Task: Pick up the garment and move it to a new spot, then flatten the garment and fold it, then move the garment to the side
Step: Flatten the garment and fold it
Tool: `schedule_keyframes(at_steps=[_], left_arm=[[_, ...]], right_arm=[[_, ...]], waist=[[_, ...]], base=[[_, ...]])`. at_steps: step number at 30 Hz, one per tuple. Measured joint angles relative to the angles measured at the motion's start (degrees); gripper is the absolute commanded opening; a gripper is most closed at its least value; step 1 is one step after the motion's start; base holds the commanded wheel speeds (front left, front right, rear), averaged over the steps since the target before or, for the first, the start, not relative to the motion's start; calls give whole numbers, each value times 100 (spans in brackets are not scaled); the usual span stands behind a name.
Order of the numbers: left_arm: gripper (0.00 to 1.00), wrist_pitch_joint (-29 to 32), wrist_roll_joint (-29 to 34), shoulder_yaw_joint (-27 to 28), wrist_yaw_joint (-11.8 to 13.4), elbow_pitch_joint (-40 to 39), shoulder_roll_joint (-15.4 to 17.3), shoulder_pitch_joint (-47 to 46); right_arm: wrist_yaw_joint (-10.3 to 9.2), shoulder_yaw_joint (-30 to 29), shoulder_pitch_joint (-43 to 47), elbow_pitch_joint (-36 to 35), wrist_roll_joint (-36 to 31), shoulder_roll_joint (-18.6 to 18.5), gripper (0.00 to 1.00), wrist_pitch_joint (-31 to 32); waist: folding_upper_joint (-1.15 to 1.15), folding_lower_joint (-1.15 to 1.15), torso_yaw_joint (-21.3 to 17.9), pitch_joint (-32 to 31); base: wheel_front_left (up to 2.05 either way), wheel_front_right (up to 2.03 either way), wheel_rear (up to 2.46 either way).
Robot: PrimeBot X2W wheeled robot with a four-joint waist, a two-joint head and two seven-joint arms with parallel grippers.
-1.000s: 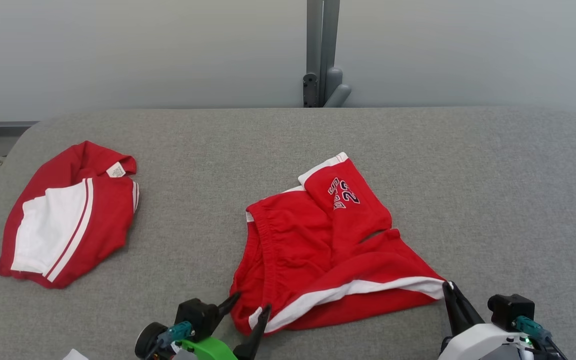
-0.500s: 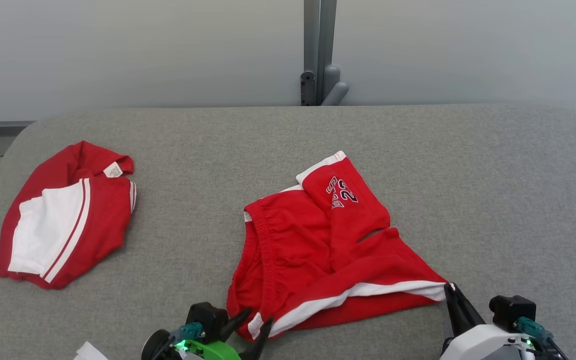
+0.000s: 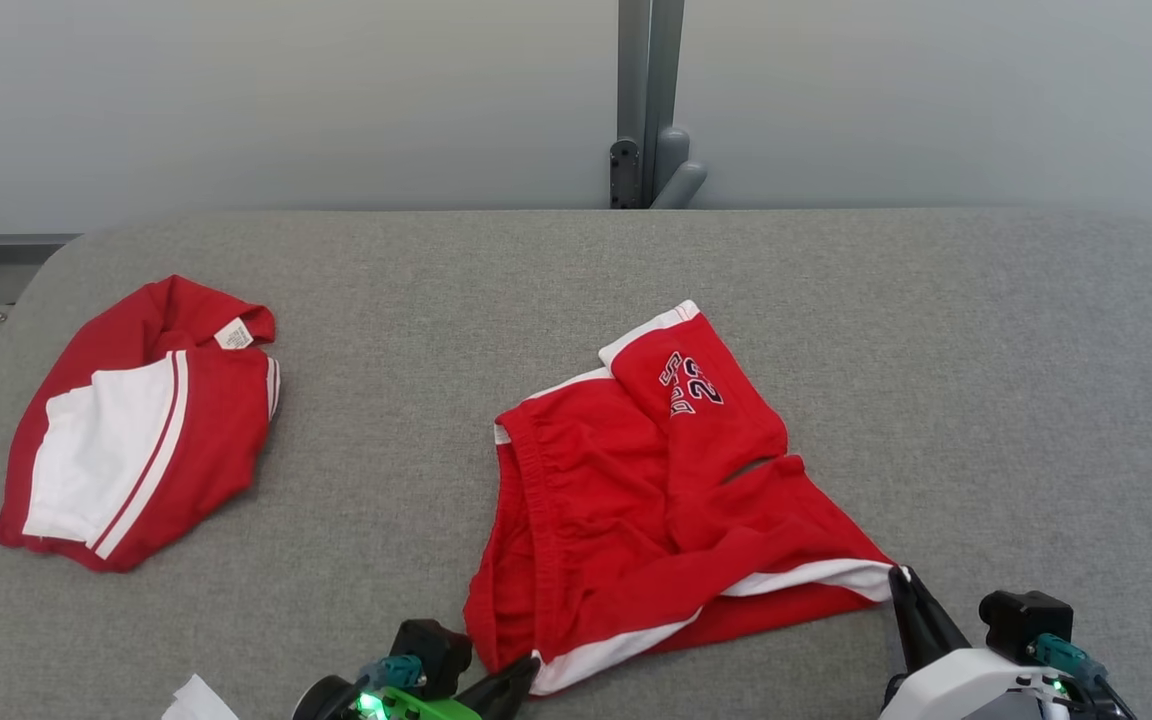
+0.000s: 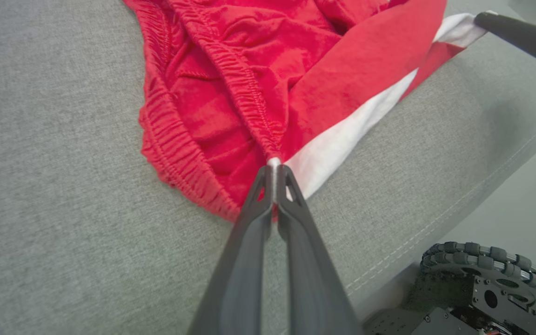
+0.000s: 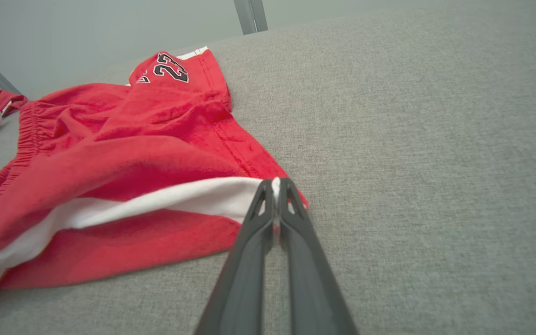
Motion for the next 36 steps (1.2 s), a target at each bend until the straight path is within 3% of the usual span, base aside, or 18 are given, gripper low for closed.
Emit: schedule_keyframes(at_steps=[11,18,23,31,36], left_arm=[[0,-180,-41,26,-10,-163,42,-36],[0,-740,-190,478,42,-498,52,-401],[0,-884,-252,978,127,-939,353,-990],[0,-292,-620,1726,125,-1793,1079,-2113],[0,332,-990,1951,143,-1884,1146,-2719]], right_arm=[[0,-65,-31,-158,24,3,0,0],[0,-175,-520,-856,213,7,0,0],[0,-156,-1301,-1441,290,-153,0,-1],[1,167,-2483,-1818,668,-600,0,0],[1,553,-3119,-1505,855,-888,0,14]], waist=[[0,0,-51,-6],[0,0,-80,18],[0,0,-116,-26],[0,0,-147,-208],[0,0,-159,-95]], base=[[0,0,0],[0,0,0],[0,0,0],[0,0,0],[0,0,0]])
